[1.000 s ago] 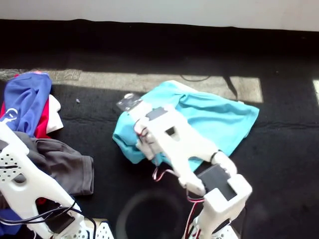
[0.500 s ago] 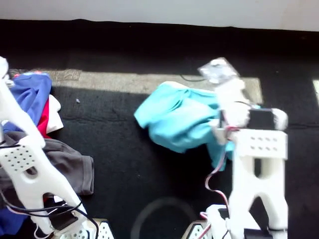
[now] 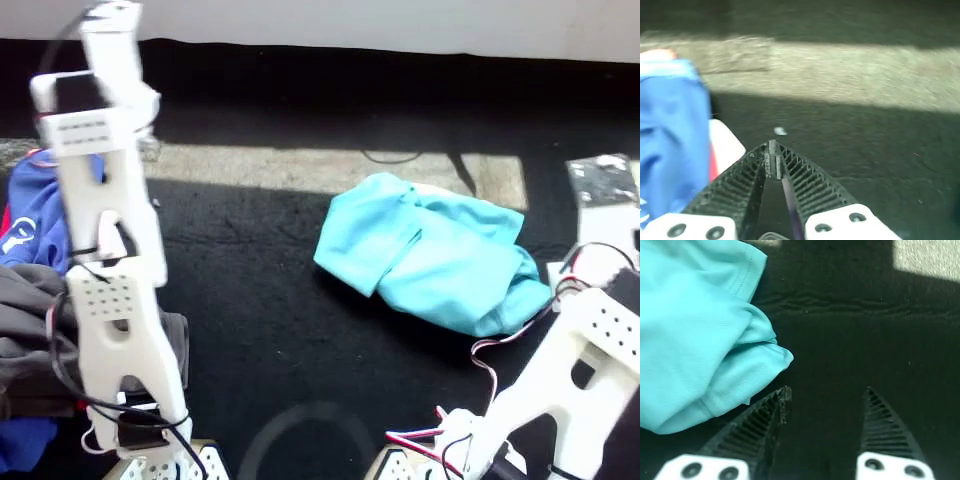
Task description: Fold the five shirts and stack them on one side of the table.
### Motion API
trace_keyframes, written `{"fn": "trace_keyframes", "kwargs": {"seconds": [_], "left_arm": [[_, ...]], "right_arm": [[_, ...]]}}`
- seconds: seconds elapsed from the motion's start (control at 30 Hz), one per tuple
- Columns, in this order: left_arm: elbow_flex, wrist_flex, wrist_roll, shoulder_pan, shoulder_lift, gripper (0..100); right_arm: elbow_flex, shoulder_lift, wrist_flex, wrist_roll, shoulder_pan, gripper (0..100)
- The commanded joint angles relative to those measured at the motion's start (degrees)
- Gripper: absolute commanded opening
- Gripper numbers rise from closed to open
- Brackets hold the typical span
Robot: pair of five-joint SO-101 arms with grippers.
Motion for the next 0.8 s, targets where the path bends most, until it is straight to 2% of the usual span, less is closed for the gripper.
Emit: {"fn": "trace_keyframes", "kwargs": {"seconds": [0.0,0.1,0.2,0.3,0.37,0.5,0.77], "left_arm": [[4.4,0.0,0.1,9.9,-3.6,1],[11.6,-0.4,0.1,18.6,-3.6,3],[18.5,-3.6,0.1,26.9,-3.6,12],[23.2,-8.9,0.1,31.7,-3.6,17],[24.8,-12.3,0.1,32.5,-3.6,17],[25.0,-13.5,0.1,29.1,-4.1,17],[22.5,-5.9,-0.2,11.1,-4.1,17]], "right_arm": [[0.1,-2.2,-0.8,-7.9,1.8,27.0],[0.2,-2.1,3.6,-12.0,-0.6,27.0],[0.3,-2.2,13.3,-12.0,-8.3,27.0],[0.6,-2.0,20.2,-12.4,-17.9,27.0],[2.0,-2.2,20.6,-13.1,-24.5,27.0],[5.3,-1.8,13.8,-20.7,-35.1,27.0],[14.9,-1.5,-0.2,-27.3,-54.3,27.0]]}}
